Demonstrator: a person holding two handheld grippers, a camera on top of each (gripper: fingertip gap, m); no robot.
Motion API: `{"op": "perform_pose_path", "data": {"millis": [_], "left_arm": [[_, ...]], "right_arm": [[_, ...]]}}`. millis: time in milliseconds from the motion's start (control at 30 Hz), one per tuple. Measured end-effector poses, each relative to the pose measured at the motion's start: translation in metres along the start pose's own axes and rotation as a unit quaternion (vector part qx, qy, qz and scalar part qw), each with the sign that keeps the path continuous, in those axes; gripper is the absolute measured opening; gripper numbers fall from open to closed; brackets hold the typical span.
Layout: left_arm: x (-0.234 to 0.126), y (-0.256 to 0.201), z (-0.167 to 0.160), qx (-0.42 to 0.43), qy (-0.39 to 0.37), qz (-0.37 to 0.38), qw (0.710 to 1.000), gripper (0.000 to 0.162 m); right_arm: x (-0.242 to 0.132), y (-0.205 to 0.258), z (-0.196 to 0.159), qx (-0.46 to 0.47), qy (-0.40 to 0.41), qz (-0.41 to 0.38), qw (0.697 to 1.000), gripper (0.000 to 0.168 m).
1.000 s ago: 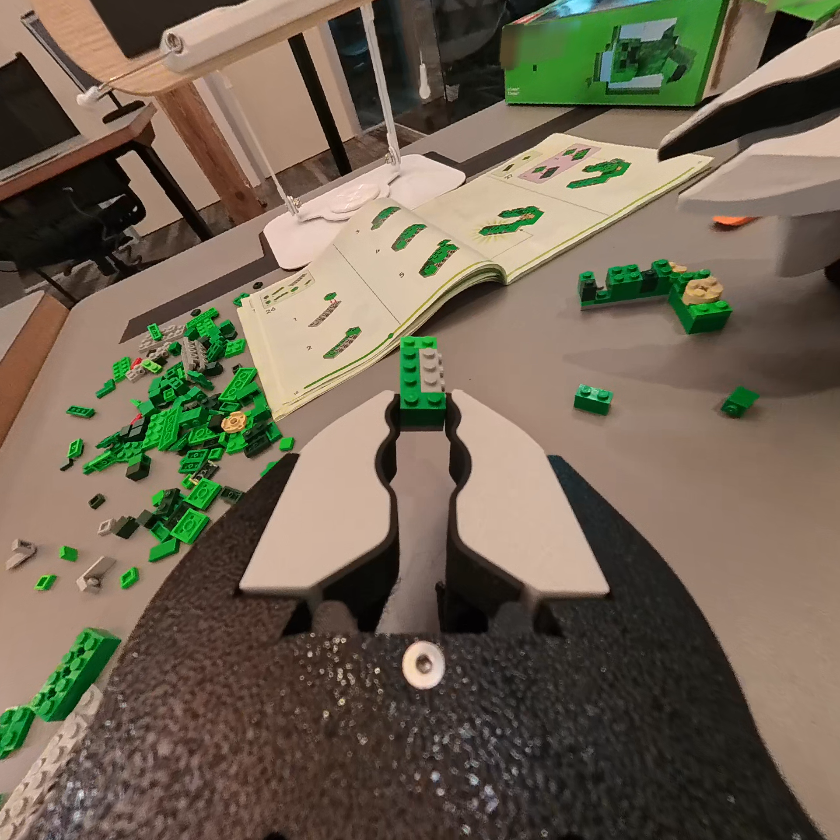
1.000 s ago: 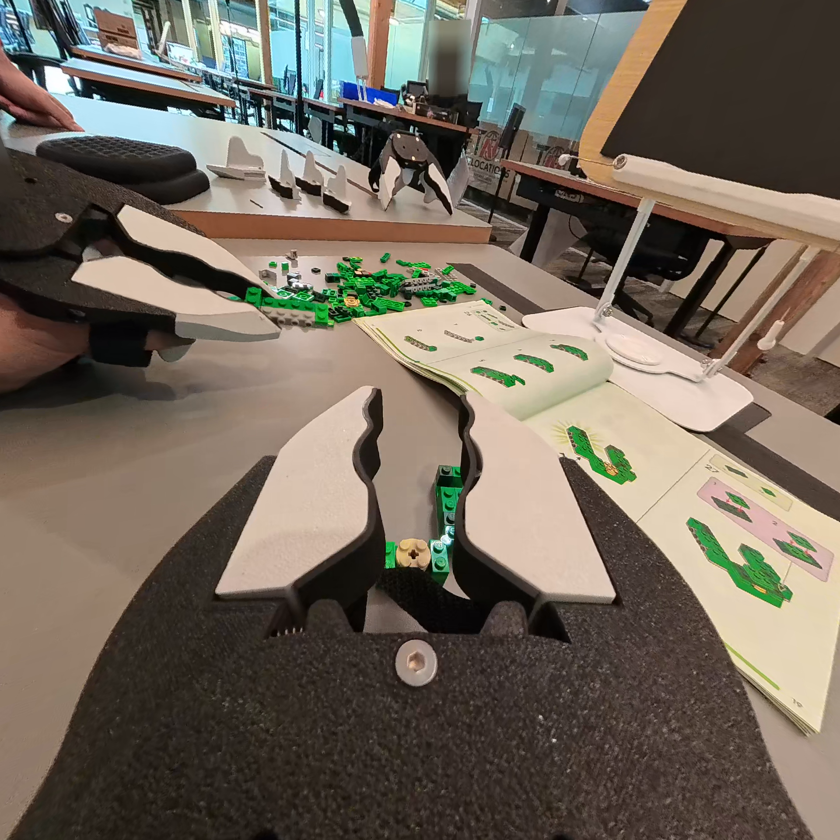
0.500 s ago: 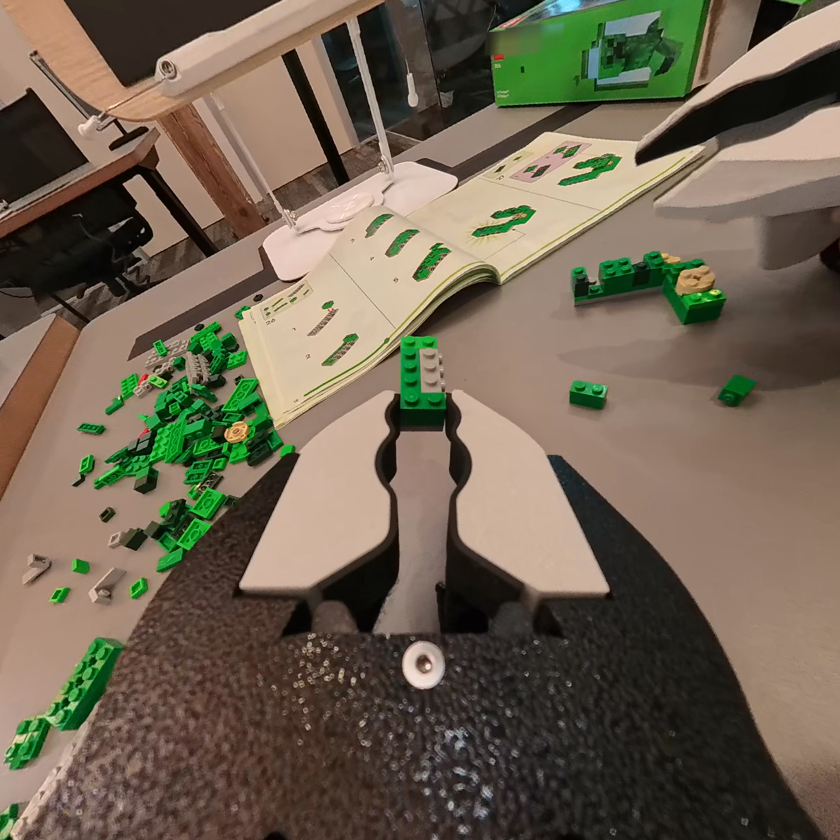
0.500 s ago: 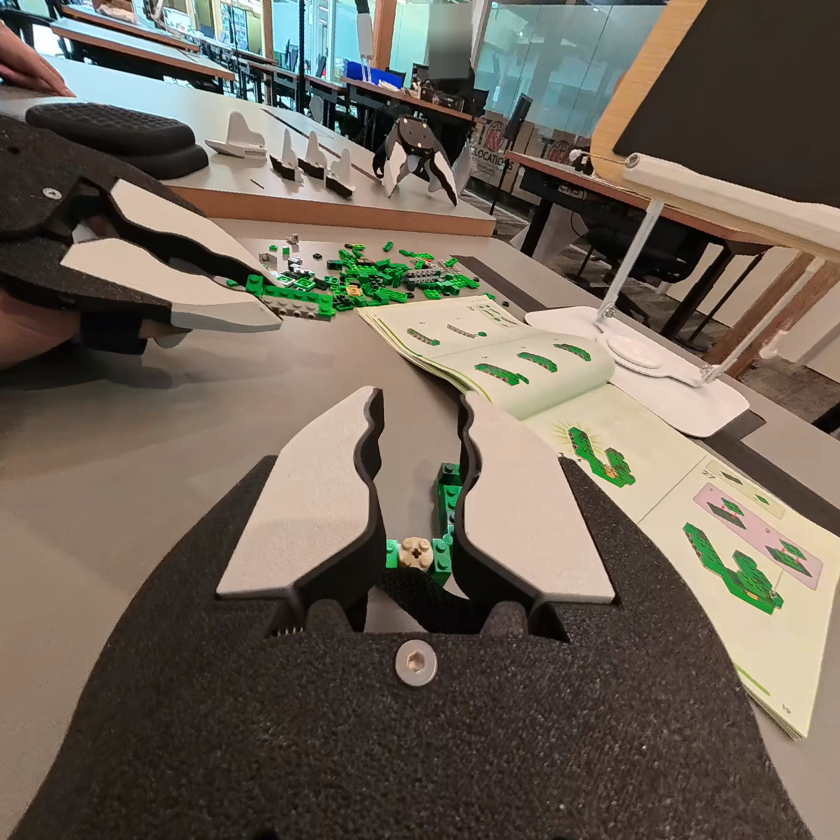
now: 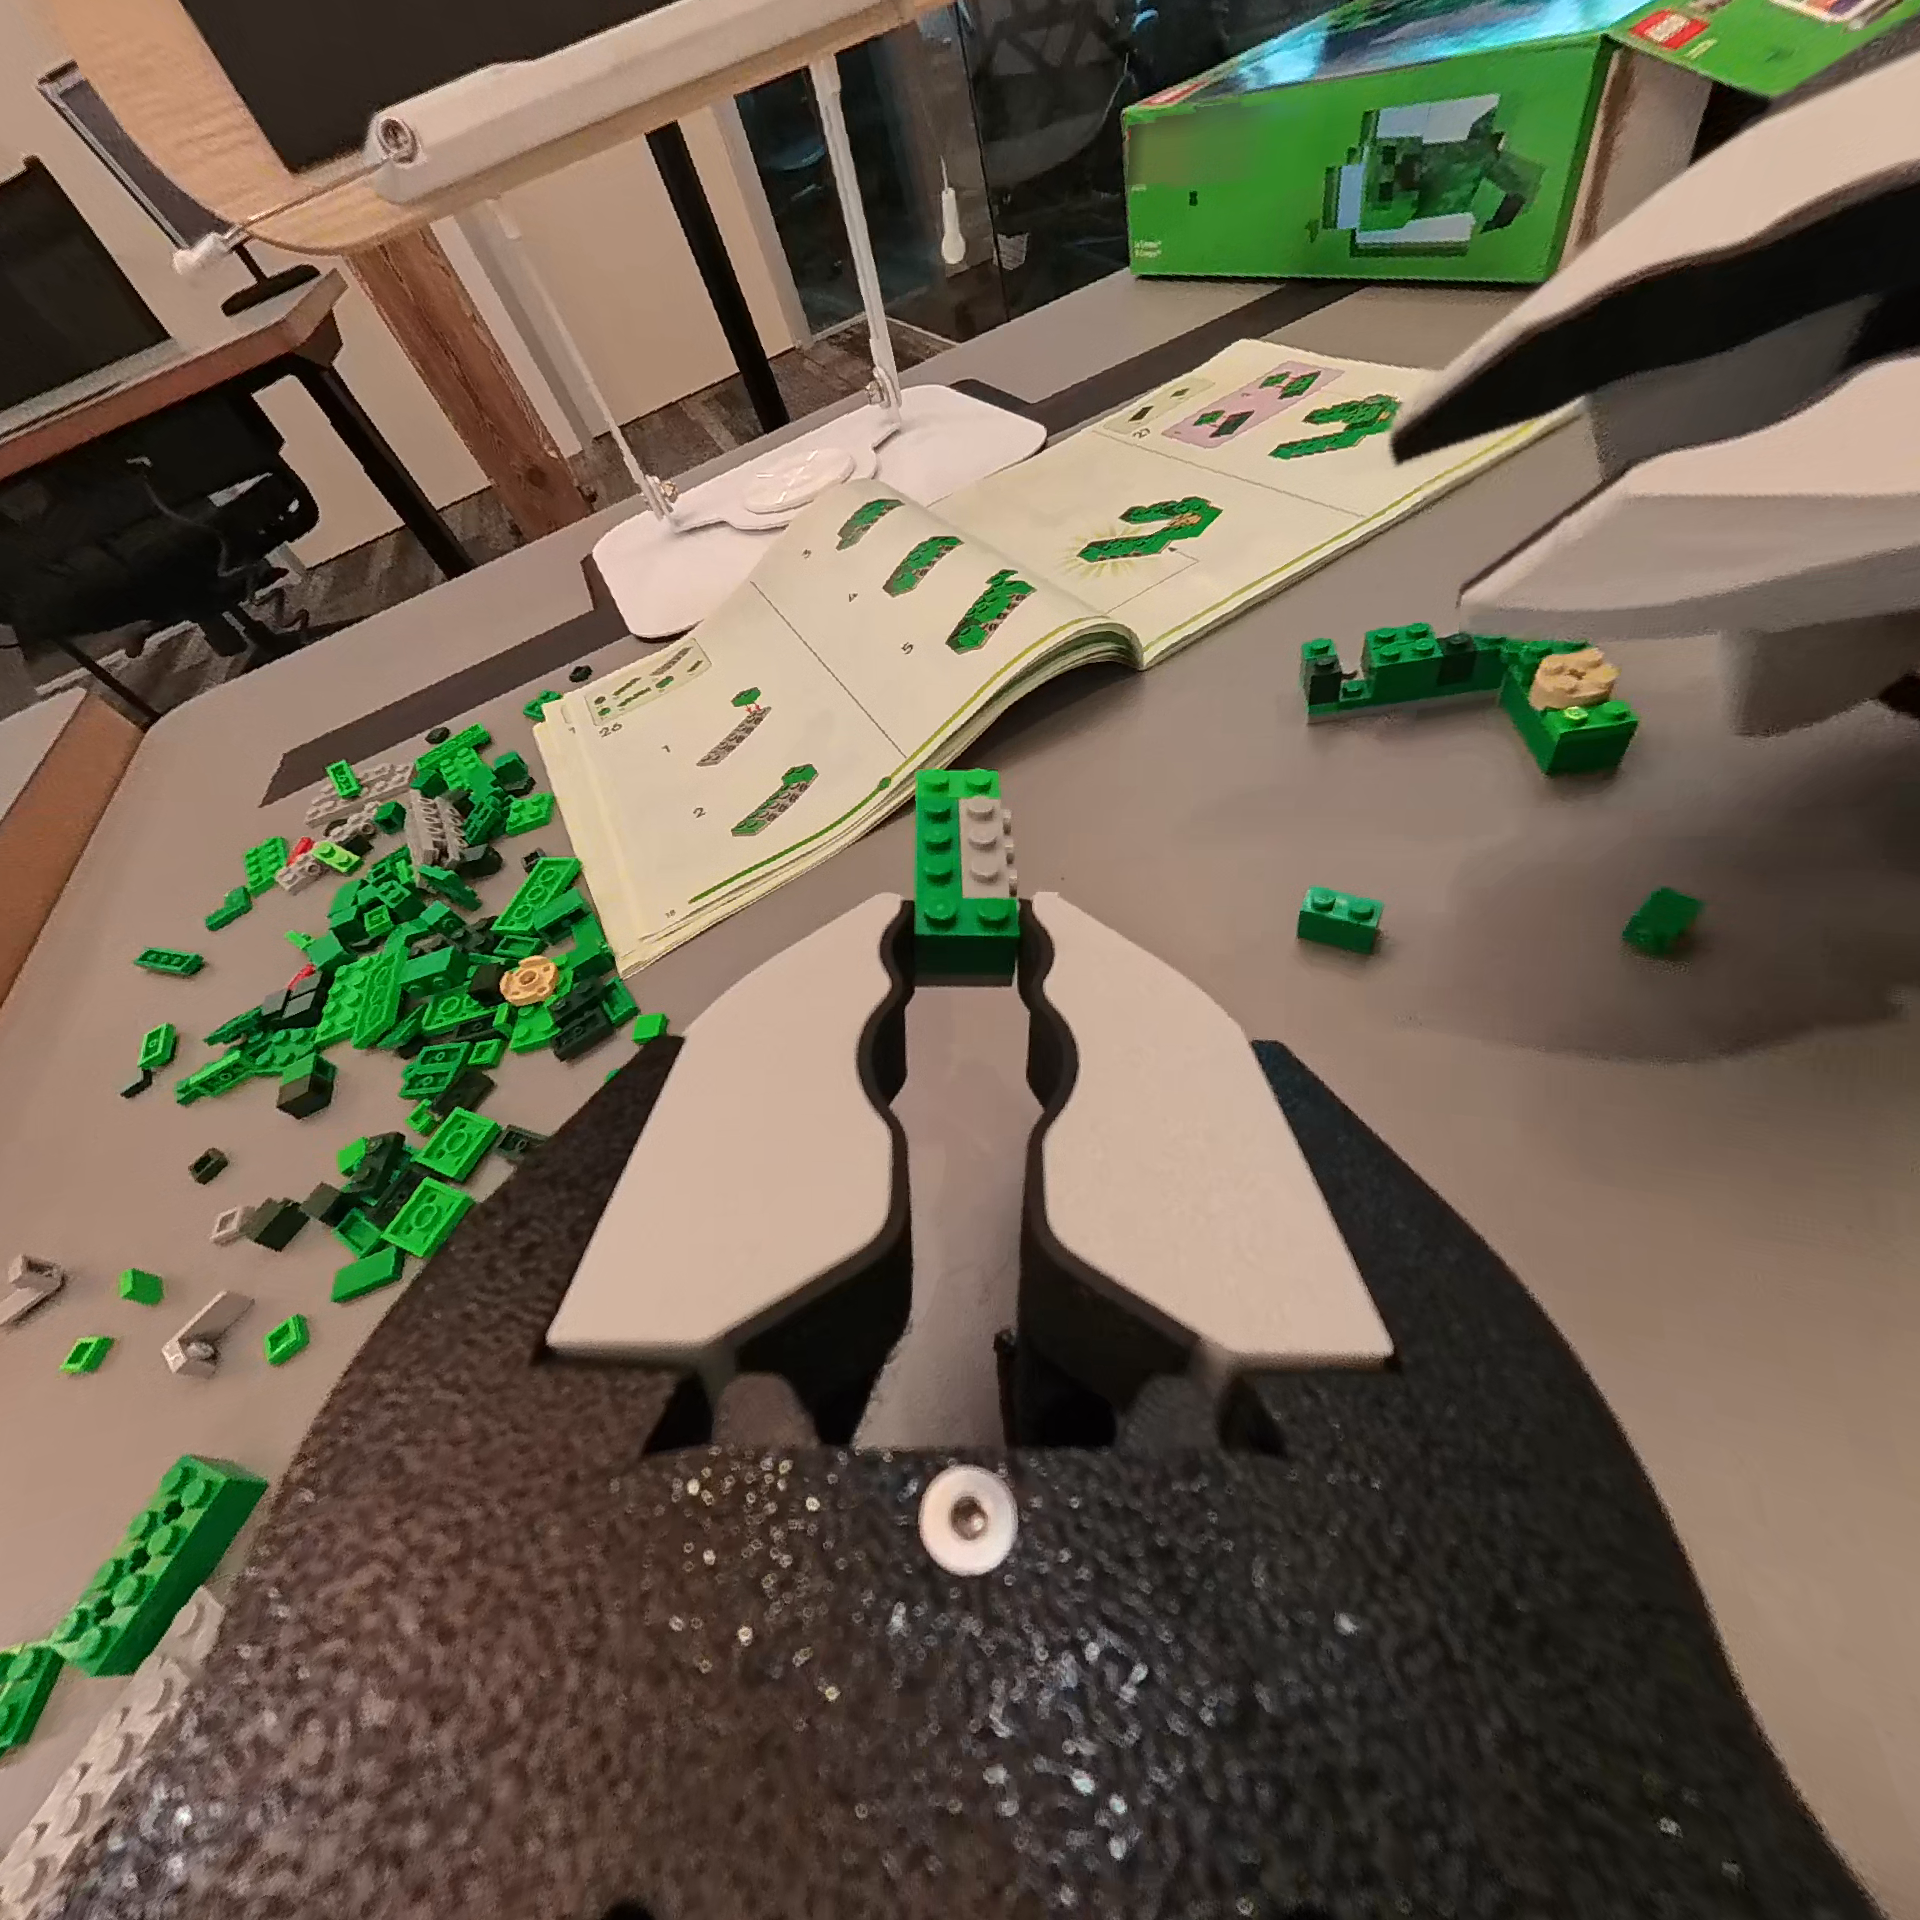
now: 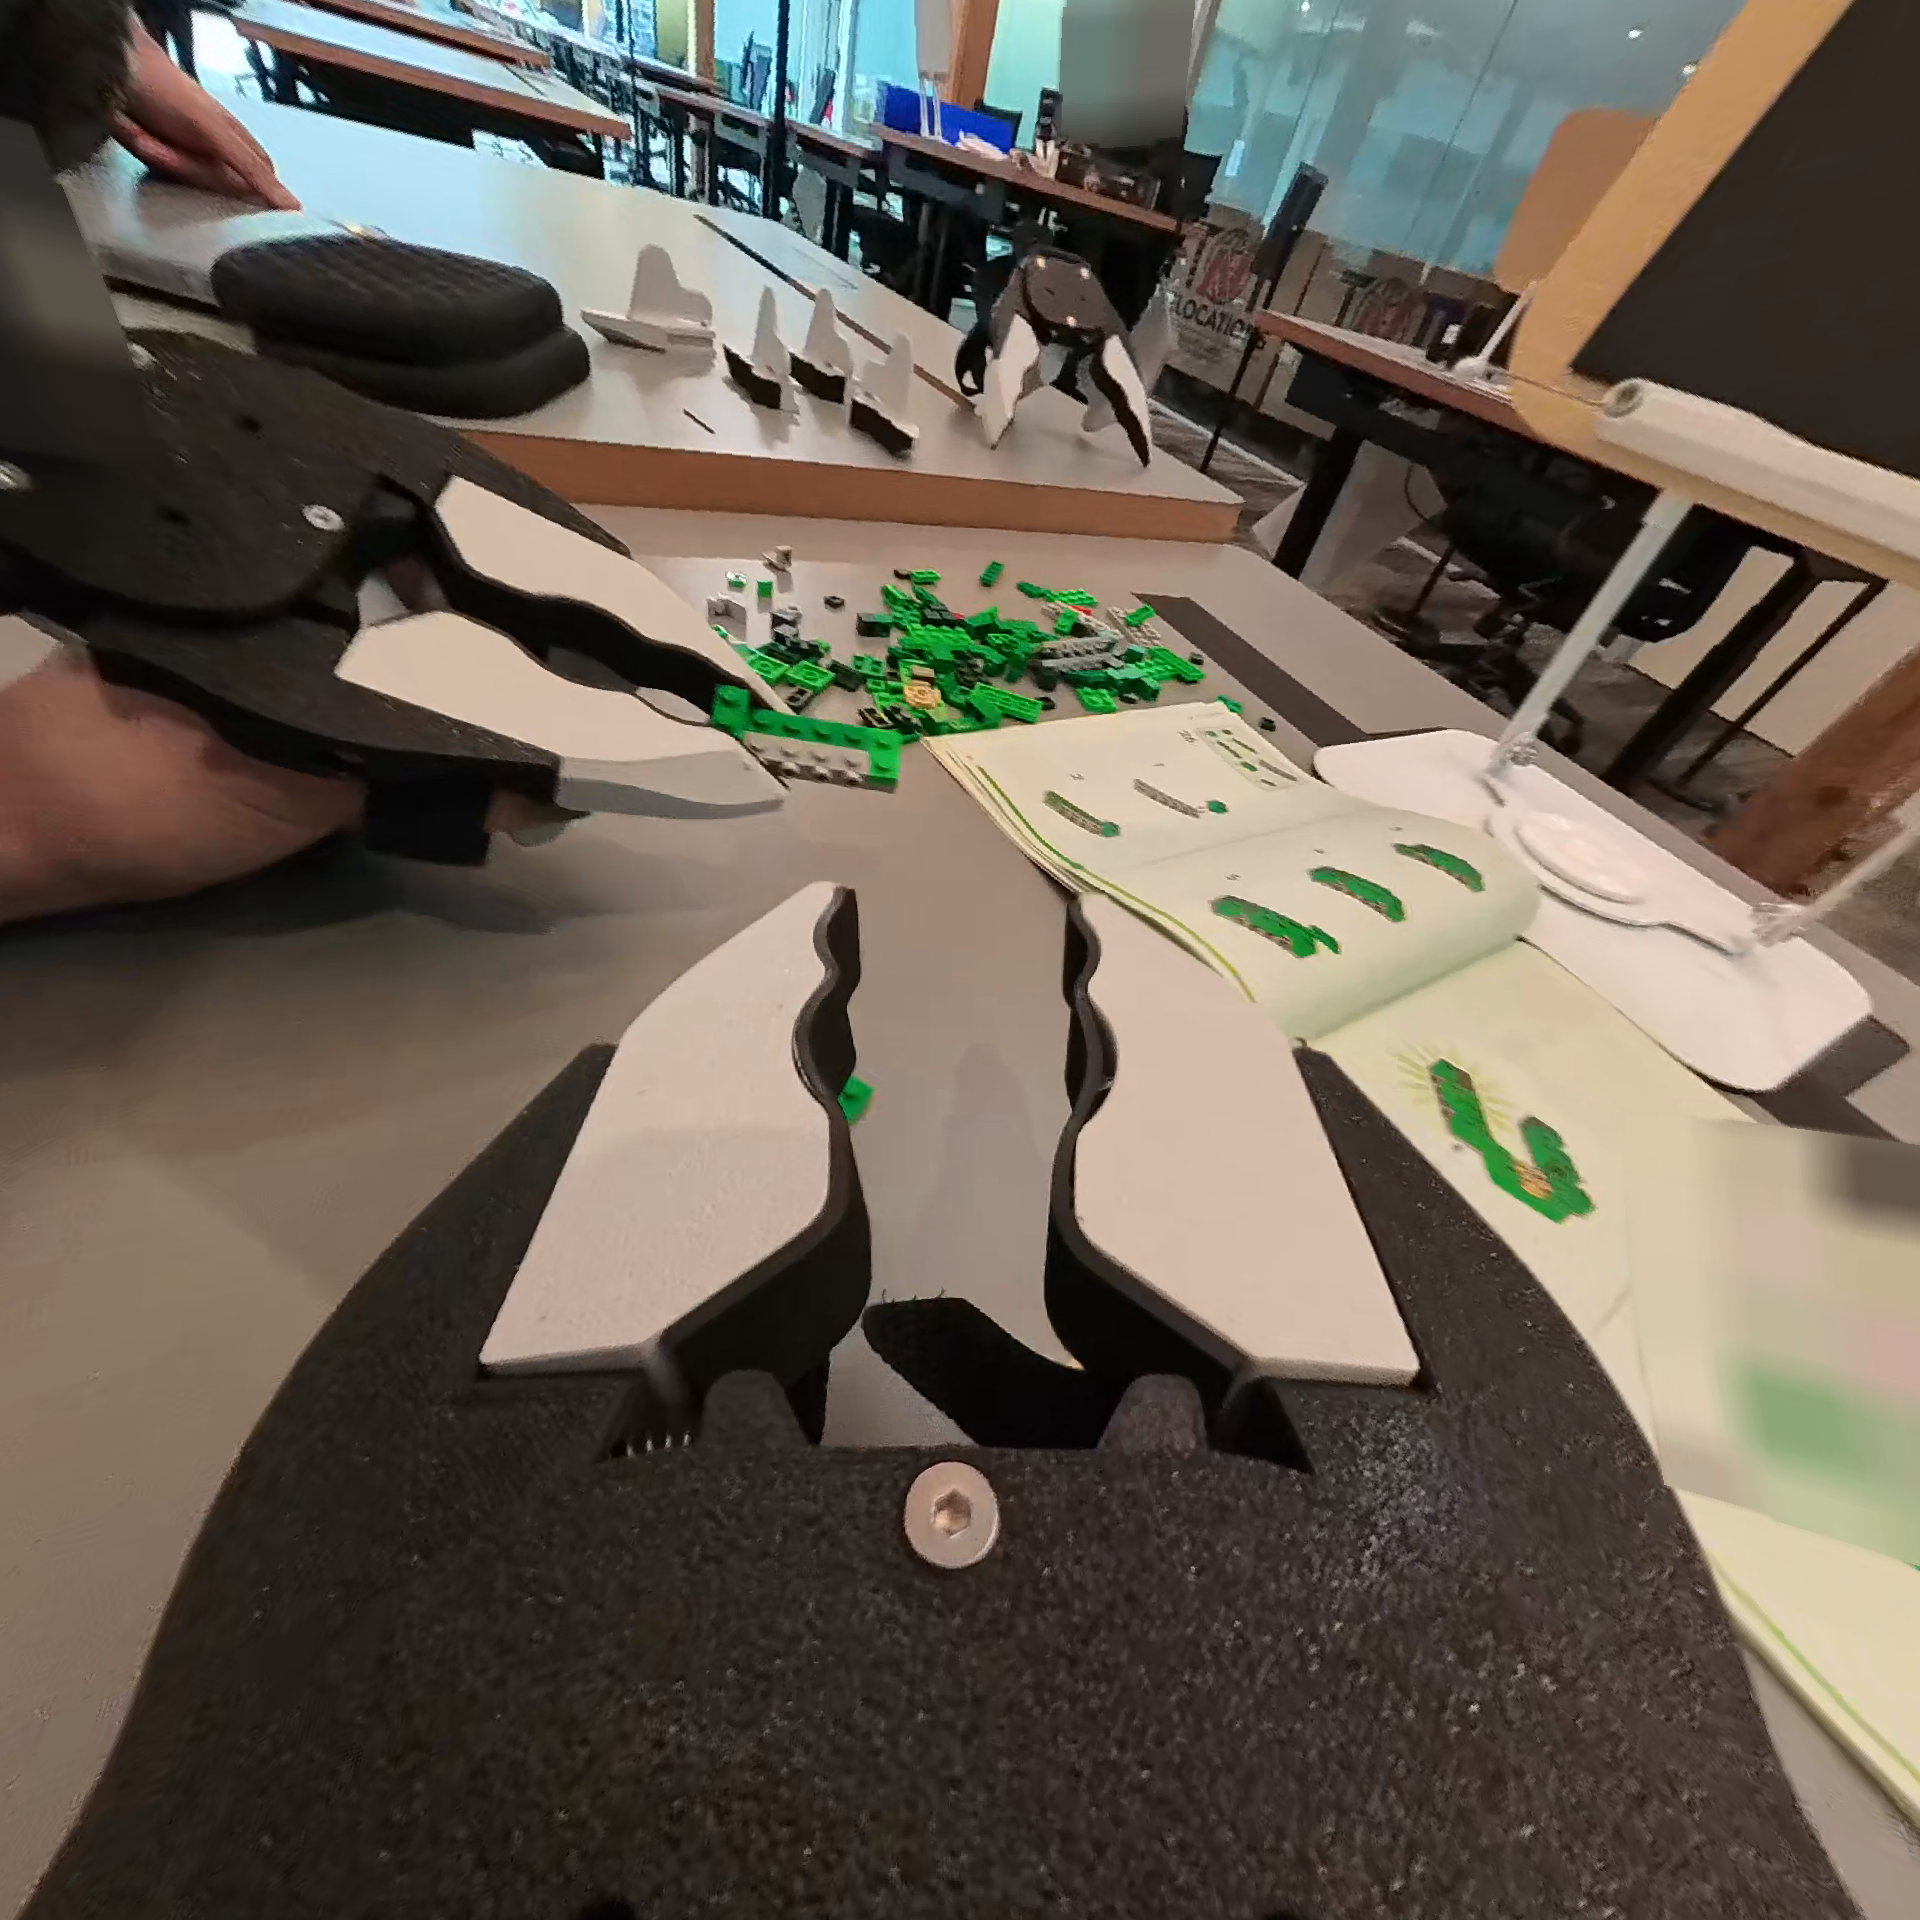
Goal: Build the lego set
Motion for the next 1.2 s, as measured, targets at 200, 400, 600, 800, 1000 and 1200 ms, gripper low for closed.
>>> {"op": "perform_pose_path", "data": {"millis": [200,400,600,800,1000,1200], "left_arm": [[0.000,0.000,0.000,-0.001,0.002,0.000,1.000,0.018],[-0.001,0.003,0.000,-0.014,-0.005,-0.001,1.000,0.018],[0.000,0.001,0.000,-0.006,0.000,-0.002,1.000,0.018],[0.000,0.002,0.000,-0.011,-0.002,-0.005,1.000,0.018],[0.000,0.002,0.000,-0.009,-0.002,-0.005,1.000,0.018],[-0.001,0.002,0.000,-0.008,-0.003,-0.004,1.000,0.018]], "right_arm": [[0.012,0.034,0.004,0.033,-0.006,0.042,0.999,0.034],[0.015,0.048,0.001,0.023,0.000,0.070,0.997,0.033],[0.009,0.048,0.002,0.053,-0.007,0.073,0.996,0.032],[0.007,0.070,0.016,0.079,-0.031,0.148,0.985,0.026],[0.005,0.047,0.010,0.104,-0.027,0.099,0.989,0.025],[0.008,0.072,0.015,0.059,-0.026,0.138,0.988,0.025]]}}
Point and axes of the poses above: each gripper's, where its closed fingertips meet, x out along the fingers, z out of its top, y = z × x across the jaws, the point moved 5 cm from there along -x, back along the fingers, and after that the axes turned 1 degree about -x, right-handed, at the moved point
